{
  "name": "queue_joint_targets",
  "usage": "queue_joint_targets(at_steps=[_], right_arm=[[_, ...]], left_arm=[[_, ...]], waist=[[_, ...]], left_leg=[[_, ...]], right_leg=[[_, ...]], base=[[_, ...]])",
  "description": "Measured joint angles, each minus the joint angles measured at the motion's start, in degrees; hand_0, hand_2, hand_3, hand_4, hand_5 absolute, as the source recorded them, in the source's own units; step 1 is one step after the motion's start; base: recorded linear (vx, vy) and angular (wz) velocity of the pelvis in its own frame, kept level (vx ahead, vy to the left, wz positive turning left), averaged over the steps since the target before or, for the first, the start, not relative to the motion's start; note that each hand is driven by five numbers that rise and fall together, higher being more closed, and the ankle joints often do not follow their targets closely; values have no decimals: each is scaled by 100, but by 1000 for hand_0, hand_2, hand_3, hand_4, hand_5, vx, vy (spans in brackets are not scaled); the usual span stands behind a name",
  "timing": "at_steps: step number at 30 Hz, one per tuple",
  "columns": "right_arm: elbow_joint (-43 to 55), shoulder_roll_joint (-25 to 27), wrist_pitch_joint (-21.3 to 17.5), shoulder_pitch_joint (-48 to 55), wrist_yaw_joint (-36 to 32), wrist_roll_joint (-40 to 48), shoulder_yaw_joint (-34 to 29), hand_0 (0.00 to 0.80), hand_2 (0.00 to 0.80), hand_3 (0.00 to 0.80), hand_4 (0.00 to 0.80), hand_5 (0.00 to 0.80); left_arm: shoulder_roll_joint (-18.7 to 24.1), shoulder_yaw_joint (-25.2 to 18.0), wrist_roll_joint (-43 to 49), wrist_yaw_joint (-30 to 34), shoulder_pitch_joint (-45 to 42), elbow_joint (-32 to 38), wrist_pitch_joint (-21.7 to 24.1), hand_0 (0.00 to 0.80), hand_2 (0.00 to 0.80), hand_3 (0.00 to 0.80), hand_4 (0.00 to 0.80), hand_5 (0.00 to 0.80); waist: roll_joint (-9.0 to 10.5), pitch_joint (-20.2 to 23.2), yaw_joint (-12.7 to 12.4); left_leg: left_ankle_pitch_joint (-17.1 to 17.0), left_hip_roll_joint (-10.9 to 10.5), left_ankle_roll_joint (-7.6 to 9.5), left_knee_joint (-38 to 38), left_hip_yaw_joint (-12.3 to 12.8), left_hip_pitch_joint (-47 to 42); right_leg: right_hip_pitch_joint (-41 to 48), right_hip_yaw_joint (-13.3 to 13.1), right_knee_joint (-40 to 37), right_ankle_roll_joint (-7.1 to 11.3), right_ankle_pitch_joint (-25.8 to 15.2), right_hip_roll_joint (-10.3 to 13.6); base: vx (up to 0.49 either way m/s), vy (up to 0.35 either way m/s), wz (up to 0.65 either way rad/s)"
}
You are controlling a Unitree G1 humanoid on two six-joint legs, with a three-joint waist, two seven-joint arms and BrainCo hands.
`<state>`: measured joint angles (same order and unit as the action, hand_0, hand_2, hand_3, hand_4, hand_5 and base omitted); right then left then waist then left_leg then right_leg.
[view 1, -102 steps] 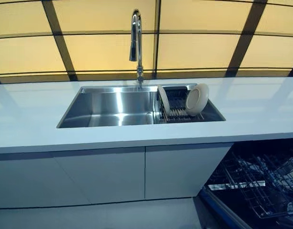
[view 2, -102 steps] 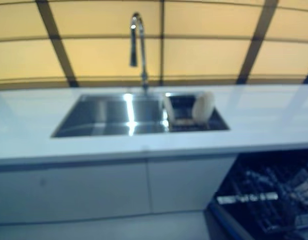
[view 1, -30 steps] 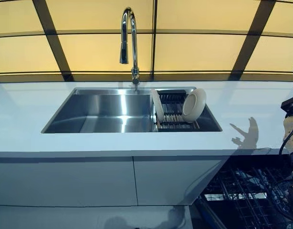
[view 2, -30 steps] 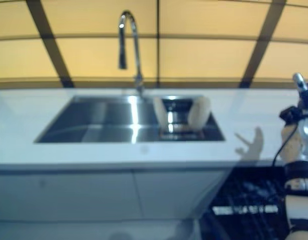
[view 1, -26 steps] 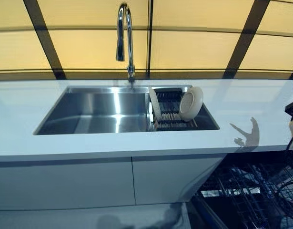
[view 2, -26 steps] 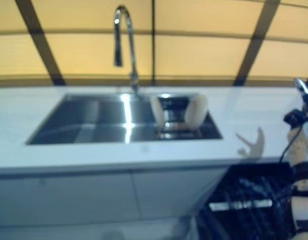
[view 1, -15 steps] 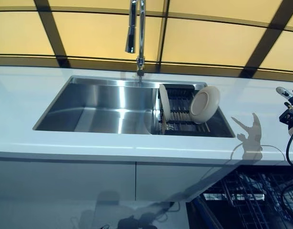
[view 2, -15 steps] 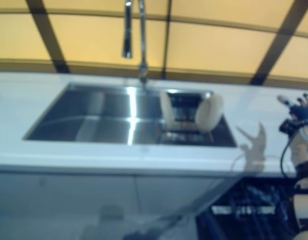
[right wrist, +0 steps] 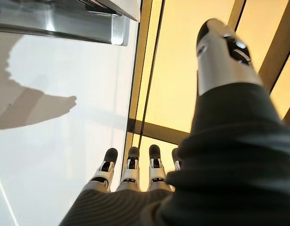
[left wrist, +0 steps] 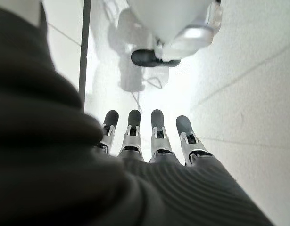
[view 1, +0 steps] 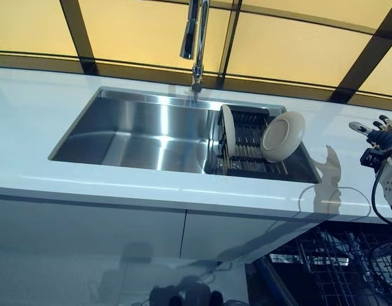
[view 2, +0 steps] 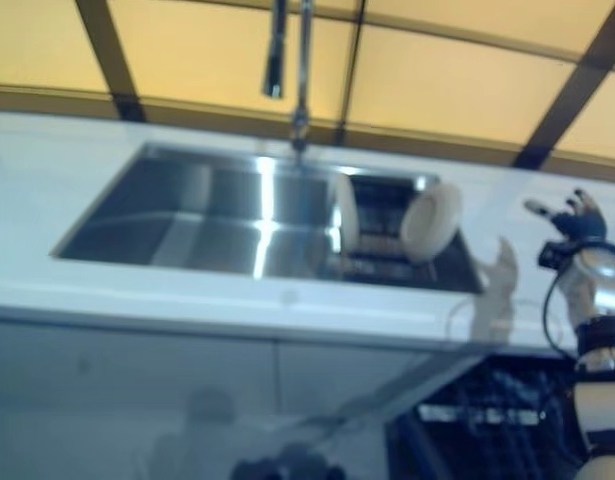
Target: Take plates into dishwasher
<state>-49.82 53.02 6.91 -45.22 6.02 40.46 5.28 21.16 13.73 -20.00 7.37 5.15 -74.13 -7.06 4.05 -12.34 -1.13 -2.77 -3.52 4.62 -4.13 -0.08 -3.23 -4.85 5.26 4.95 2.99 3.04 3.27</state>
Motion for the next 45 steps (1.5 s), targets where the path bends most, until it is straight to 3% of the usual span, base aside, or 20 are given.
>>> queue_joint_targets(at_steps=[2, 3, 4, 8, 22, 27, 35, 45], right_arm=[[15, -80, 24, -16, 94, -100, 17, 0, 0, 0, 0, 0], [14, -94, 52, -14, 131, -100, 46, 0, 0, 0, 0, 0], [16, -96, 73, -23, 176, -100, 90, 0, 0, 0, 0, 0], [24, -107, 133, -167, 286, -101, 238, 0, 0, 0, 0, 0], [49, -111, 134, -338, 324, 139, 248, 0, 0, 0, 0, 0], [46, -133, 136, -625, 417, 355, 568, 0, 0, 0, 0, 0], [48, -142, 149, -1079, 460, 524, 840, 0, 0, 0, 0, 0], [46, -142, 300, -1554, 447, 582, 911, 0, 0, 0, 0, 0]], left_arm=[[-18, -35, -6, -7, -63, -4, 1, 0, 0, 0, 0, 0], [-73, -39, -6, -14, -78, -2, 4, 0, 0, 0, 0, 0], [-138, -46, -6, -13, -90, -1, 10, 0, 0, 0, 0, 0], [-333, -48, 13, -11, -149, 13, 37, 0, 0, 0, 0, 0], [-341, 98, -5, -26, -410, 59, 126, 0, 0, 0, 0, 0], [-344, 101, -230, -26, -373, 77, 203, 0, 0, 0, 0, 0], [-387, 106, -452, -21, -343, 139, 428, 0, 0, 0, 0, 0], [-390, 232, -696, -6, -302, 227, 501, 0, 0, 0, 0, 0]], waist=[[91, 41, 8], [80, 59, 10], [58, 68, -1], [29, 84, 16], [-71, 260, 14], [-163, 265, 10], [-390, 76, -152], [-386, -194, -153]], left_leg=[[-7, -67, -106, -68, -19, -14], [3, -60, -154, -67, -35, -18], [37, -17, -206, -65, -34, -18], [113, 143, -330, -62, -31, -21], [88, 92, -334, -16, -78, 290], [43, 88, -349, 63, -168, 599], [5, 83, -363, 40, -259, 751], [-51, 74, -358, -38, -300, 831]], right_leg=[[294, -18, -635, 35, -735, 15], [421, -30, -883, -135, -941, -17], [472, -32, -998, -179, -982, -63], [475, -6, -995, -218, -957, -221], [242, 5, -992, -293, -929, -181], [-38, 83, -991, -320, -977, -181], [-163, 178, -991, -321, -975, -175], [-268, 210, -992, -321, -977, -161]], base=[[67, -123, 5], [54, -100, 6], [56, -87, 2], [48, -54, -3], [30, -20, 1], [-25, -16, 8], [-9, -4, 6], [-3, 0, 2]])
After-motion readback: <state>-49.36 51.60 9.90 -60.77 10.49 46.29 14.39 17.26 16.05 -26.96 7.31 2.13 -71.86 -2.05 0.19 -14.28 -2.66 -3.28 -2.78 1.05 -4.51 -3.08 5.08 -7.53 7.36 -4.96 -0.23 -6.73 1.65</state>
